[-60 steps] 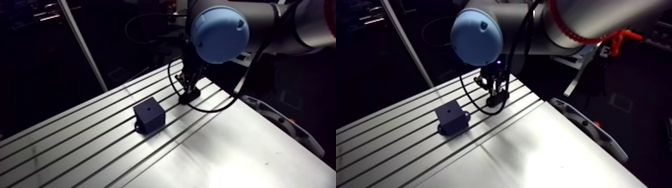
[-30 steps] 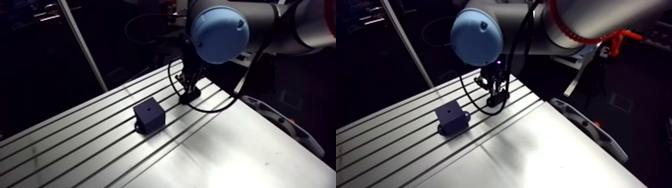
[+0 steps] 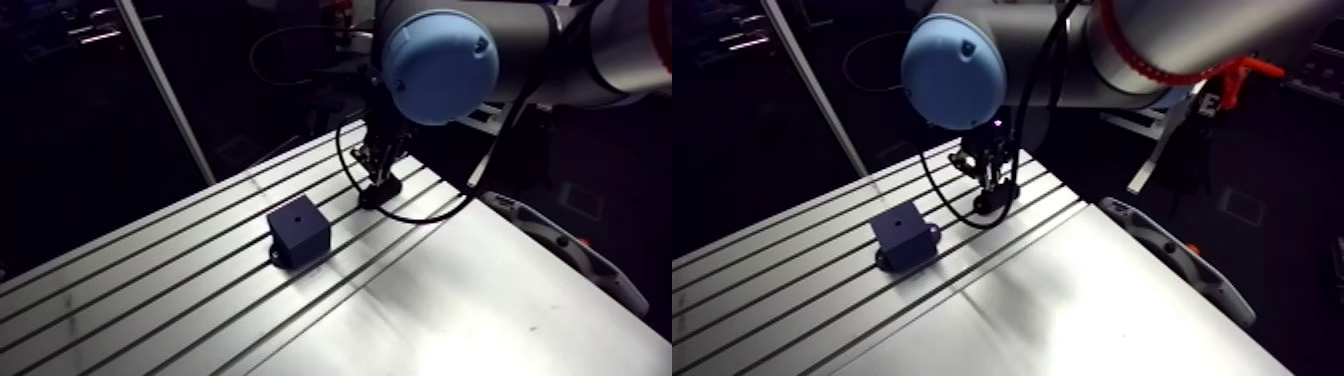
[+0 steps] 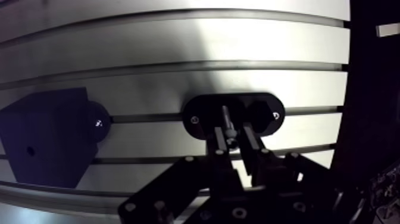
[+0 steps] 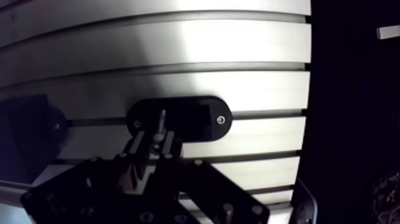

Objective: Pick up the M10 bolt and insert it into the hole until fully seated.

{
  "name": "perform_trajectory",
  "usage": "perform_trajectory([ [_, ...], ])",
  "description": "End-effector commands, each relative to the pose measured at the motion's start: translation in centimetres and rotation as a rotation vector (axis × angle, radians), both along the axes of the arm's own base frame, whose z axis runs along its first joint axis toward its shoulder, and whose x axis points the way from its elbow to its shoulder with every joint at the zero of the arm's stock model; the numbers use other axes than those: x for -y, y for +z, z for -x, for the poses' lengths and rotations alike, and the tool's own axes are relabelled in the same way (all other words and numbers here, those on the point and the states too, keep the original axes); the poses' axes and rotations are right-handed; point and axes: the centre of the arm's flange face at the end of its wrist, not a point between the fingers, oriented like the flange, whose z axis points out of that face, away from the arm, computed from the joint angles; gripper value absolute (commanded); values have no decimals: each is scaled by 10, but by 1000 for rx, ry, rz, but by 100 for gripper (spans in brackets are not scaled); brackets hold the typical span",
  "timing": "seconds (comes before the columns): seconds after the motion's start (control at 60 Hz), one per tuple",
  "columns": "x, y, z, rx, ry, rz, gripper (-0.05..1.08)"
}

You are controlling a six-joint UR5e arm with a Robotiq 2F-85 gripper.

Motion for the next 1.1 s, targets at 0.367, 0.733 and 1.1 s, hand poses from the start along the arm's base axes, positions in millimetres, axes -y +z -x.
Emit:
perform_trajectory([
  [0.367,-2,25,7,-36,-7,-4,87],
  [0.733,26,95,25,-96,2,38,101],
  [1.1,79,177,46,27,-13,59,108],
])
